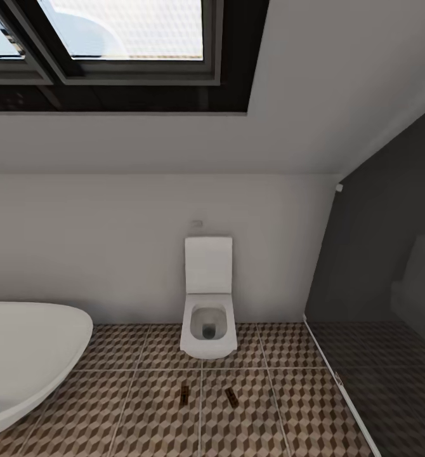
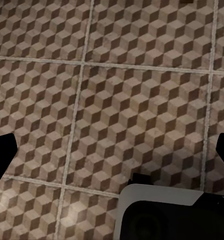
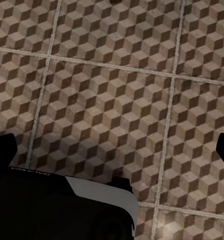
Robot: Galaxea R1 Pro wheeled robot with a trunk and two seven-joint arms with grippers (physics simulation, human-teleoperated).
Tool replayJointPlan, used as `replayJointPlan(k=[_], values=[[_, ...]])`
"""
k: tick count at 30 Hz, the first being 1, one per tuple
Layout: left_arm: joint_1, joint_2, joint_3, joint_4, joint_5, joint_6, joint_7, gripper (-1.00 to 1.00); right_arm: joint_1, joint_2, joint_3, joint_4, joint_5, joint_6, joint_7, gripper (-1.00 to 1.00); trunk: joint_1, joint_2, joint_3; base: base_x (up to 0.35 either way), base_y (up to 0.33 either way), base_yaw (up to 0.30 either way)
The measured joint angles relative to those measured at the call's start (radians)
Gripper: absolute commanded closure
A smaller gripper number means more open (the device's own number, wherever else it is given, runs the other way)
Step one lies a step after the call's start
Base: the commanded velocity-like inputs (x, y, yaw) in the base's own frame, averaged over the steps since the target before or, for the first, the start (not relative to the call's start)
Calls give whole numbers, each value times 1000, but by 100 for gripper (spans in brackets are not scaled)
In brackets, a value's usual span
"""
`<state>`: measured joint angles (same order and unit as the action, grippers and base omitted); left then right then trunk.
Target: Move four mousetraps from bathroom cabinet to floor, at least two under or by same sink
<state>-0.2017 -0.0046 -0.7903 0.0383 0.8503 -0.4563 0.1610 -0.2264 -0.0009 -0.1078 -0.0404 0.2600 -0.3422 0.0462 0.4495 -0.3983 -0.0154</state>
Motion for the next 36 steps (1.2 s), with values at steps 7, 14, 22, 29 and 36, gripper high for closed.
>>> replayJointPlan(k=[7, 14, 22, 29, 36], values=[[0, -1, 1, 0, 0, 0, 0, -100, 0, 0, 0, 0, 0, 0, 0, -100, 0, 0, 0, 0, 0, 0], [0, -1, 1, 0, 0, 0, 1, -100, 0, 0, 0, 1, 0, 0, 0, -100, 0, 0, 0, 0, 0, 0], [0, -1, 1, 0, 0, 0, 1, -100, 0, 0, 0, 0, 0, 0, 0, -100, 0, 0, 0, 0, 0, 0], [0, -2, 0, -1, 0, 0, 0, -100, 0, 0, 0, 1, 0, 0, 1, -100, 0, 0, 0, 0, 0, 0], [0, -2, 1, -1, 0, 0, 0, -100, 0, 0, 0, 1, 0, 0, 1, -100, 0, 0, 0, 0, 0, 0]])
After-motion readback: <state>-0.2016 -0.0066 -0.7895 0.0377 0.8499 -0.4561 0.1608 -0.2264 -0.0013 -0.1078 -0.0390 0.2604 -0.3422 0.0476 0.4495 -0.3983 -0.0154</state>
